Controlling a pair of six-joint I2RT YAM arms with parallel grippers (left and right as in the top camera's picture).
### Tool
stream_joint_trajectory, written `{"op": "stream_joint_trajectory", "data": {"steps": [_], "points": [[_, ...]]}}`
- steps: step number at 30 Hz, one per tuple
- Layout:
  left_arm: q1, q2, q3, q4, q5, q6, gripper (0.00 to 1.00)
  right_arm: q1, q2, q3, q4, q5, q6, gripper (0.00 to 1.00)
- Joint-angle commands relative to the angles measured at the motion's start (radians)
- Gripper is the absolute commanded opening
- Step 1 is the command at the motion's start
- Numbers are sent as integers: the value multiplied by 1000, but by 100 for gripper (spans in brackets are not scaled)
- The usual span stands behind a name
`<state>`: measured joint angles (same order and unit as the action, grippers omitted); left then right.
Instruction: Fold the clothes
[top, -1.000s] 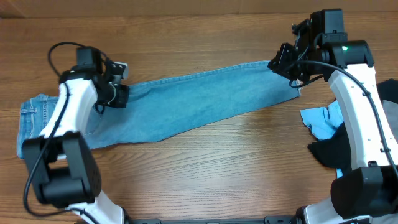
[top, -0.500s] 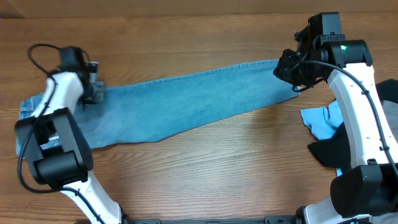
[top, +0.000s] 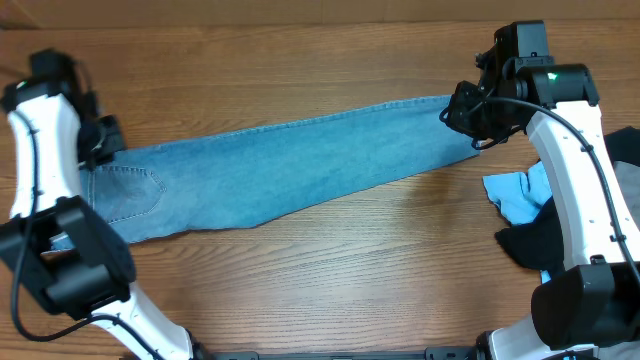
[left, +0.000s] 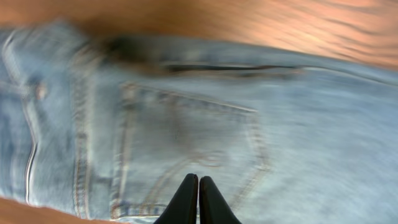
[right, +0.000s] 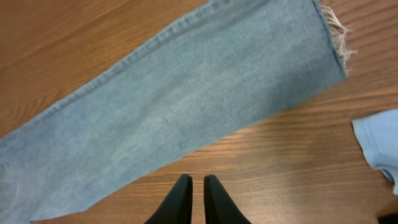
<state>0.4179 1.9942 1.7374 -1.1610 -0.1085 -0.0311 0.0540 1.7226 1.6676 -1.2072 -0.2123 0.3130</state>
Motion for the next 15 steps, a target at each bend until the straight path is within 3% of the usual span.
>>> {"op": "stream_joint_trajectory", "data": {"steps": [1,7,15], "points": [[118,15,-97,99,1,-133,6,3,-4,2,-12,10,-7,11],[275,35,-267,318,2,-135,6,3,-4,2,-29,10,-6,11],[396,76,-369,354,-18,-220,9,3,-4,2,-30,10,-6,11]]}}
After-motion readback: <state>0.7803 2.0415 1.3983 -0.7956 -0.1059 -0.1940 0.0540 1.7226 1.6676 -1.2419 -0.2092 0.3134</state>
